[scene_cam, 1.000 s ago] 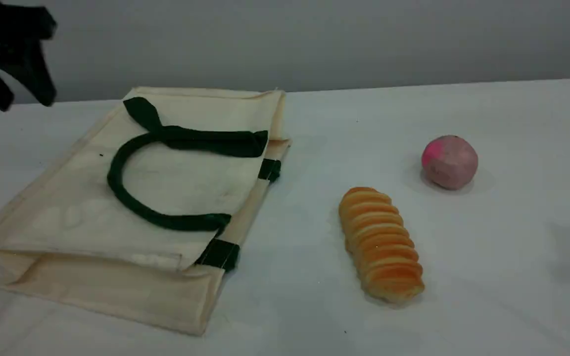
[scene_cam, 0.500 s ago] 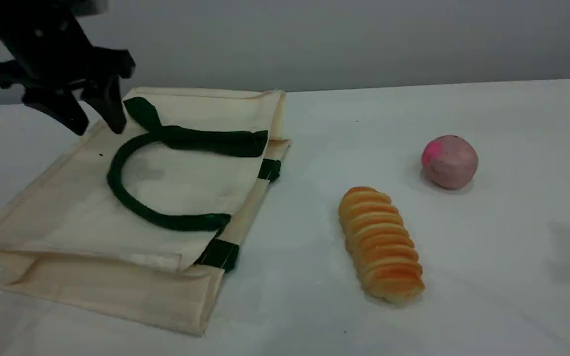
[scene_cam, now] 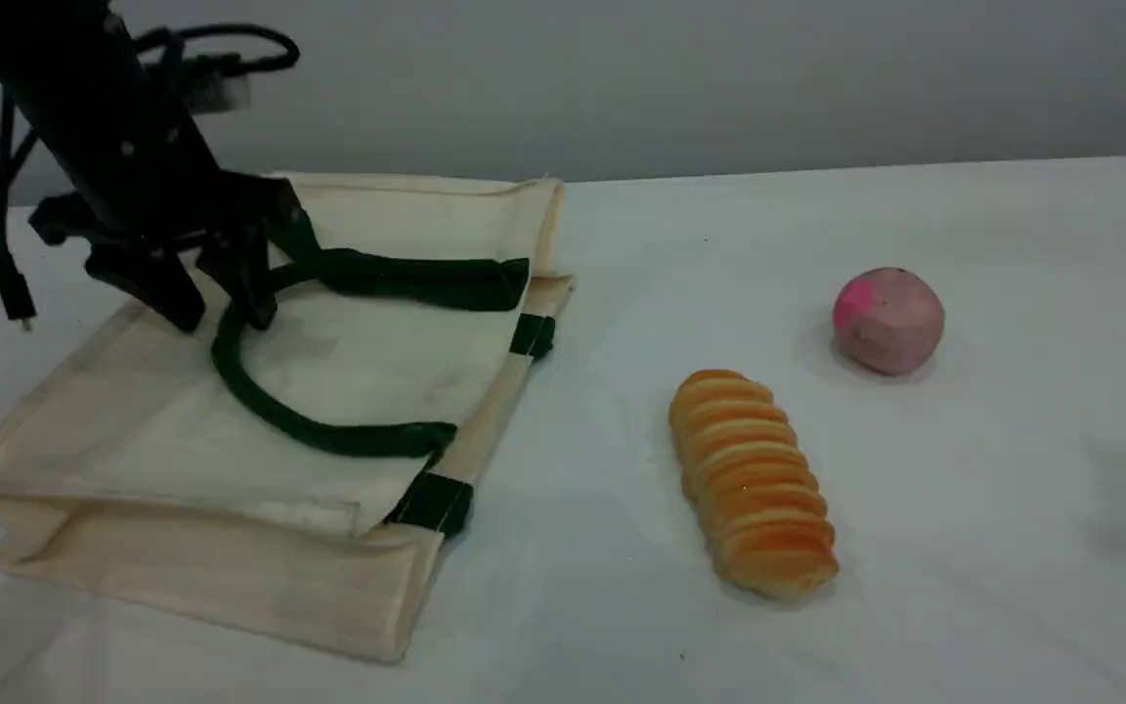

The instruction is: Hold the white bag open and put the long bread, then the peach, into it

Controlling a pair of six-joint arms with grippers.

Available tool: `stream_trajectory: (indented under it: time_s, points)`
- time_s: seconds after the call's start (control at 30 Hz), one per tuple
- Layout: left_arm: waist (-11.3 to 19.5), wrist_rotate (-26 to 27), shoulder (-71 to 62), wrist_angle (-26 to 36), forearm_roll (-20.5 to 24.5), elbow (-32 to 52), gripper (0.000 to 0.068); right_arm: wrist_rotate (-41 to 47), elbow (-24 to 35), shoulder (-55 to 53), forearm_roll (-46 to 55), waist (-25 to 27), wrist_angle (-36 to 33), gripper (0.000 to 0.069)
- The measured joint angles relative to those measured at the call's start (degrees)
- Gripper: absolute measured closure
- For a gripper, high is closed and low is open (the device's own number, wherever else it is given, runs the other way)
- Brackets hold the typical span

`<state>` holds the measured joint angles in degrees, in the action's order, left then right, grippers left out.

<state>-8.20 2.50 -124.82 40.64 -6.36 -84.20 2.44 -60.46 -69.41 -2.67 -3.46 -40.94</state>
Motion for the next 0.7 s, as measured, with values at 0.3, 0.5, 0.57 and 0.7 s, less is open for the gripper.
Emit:
stream_trajectory:
  time_s: [0.3,0.5,0.57,0.7]
  points:
    - [0.00,-0.05,-1.19,-1.36,-1.44,0.00,0.0263,0.00,0.00,0.00,0.00,0.00,0.00,0.0106]
    - [0.00,0.01,-2.37,-1.52,-1.38,0.00,0.0356,0.00,0.00,0.00,0.00,0.00,-0.05,0.0106]
    - [0.00,0.21,-3.08,-1.20,-1.38,0.00,0.0410,0.00,0.00,0.00,0.00,0.00,-0.27,0.0106]
    - [0.00,3.12,-3.73,-0.81,-1.32,0.00,0.0523,0.00,0.00,0.00,0.00,0.00,-0.44,0.0106]
